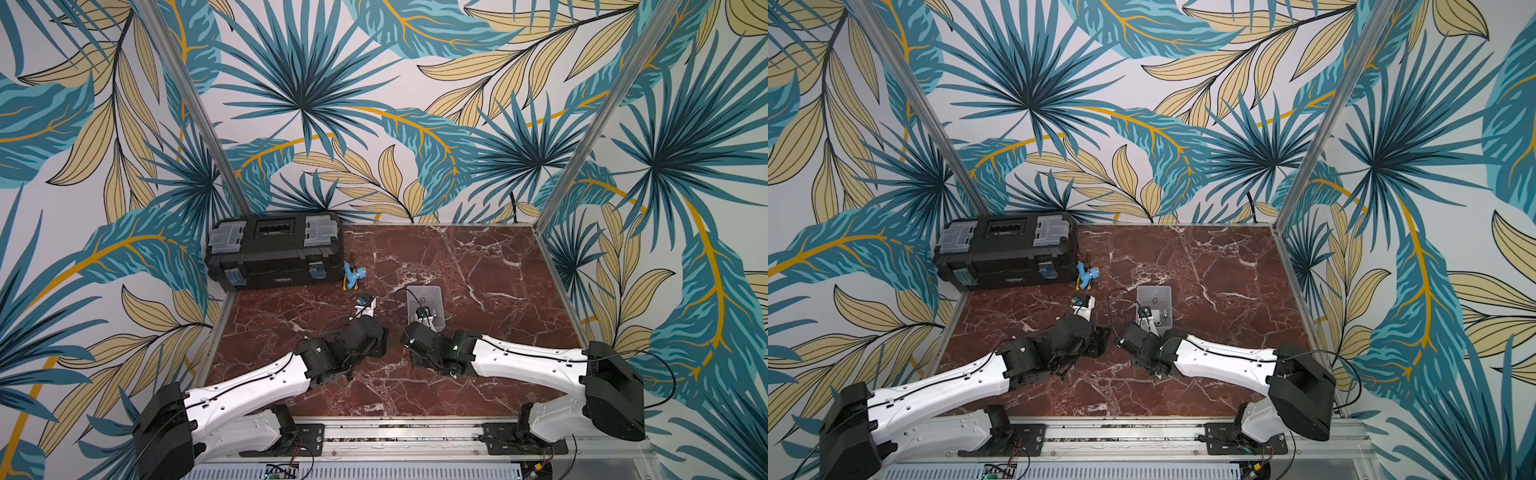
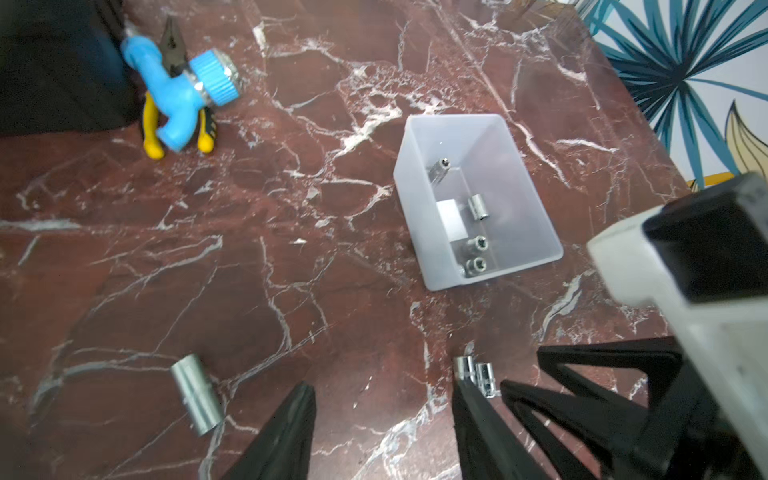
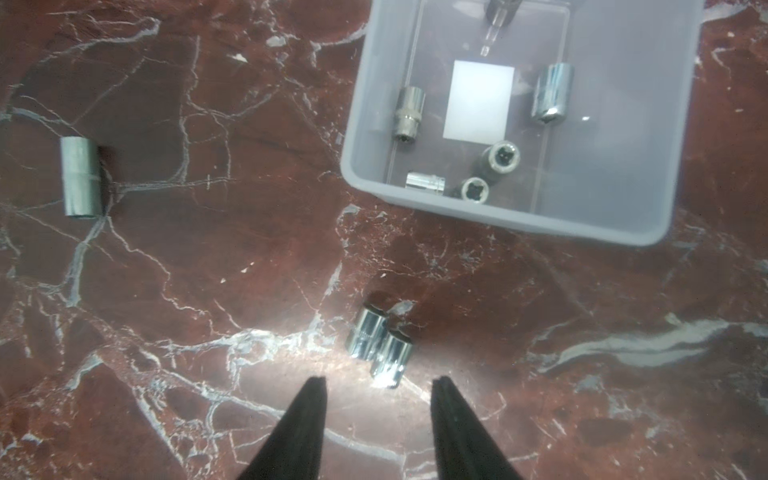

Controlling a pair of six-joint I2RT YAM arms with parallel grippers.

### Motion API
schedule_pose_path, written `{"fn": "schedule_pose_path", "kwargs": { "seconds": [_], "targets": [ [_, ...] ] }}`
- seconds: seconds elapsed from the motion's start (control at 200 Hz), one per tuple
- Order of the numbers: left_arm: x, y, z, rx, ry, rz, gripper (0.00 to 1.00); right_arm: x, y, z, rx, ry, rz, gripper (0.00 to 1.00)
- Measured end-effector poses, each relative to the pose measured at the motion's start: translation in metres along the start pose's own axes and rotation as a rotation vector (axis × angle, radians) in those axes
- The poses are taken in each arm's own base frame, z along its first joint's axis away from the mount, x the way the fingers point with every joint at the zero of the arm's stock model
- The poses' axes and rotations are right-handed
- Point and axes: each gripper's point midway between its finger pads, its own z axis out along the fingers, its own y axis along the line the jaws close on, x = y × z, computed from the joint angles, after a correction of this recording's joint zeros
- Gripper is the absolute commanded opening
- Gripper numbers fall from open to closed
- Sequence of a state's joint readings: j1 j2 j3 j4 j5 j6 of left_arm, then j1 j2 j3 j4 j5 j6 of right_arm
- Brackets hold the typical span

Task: Put the socket on the desktop into the storage box
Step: Pick up the socket head at the center of the board.

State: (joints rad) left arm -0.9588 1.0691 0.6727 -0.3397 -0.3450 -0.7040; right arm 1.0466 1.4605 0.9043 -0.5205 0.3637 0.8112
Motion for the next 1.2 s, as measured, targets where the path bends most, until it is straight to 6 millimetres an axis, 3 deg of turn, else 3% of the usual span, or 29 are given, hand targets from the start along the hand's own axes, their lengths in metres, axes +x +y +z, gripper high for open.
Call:
{"fn": "schedule_pose_path", "kwargs": {
  "seconds": [0.225,0.616,1.202],
  "targets": [
    [0.012,0.015,-0.001,-0.014,-0.009,-0.042,0.57,0.014,-0.005,0.004,0.014,0.023,0.029,0.46],
    [0.008,0.012,0.001,0.0,-0.03,-0.071,0.57,0.036,-0.01,0.025,0.085,0.088,0.024,0.43],
    [0.015,0.013,0.009,-0.013,-0.005,-0.074,0.57,0.035,-0.02,0.038,0.152,0.121,0.044,0.39]
  ]
}}
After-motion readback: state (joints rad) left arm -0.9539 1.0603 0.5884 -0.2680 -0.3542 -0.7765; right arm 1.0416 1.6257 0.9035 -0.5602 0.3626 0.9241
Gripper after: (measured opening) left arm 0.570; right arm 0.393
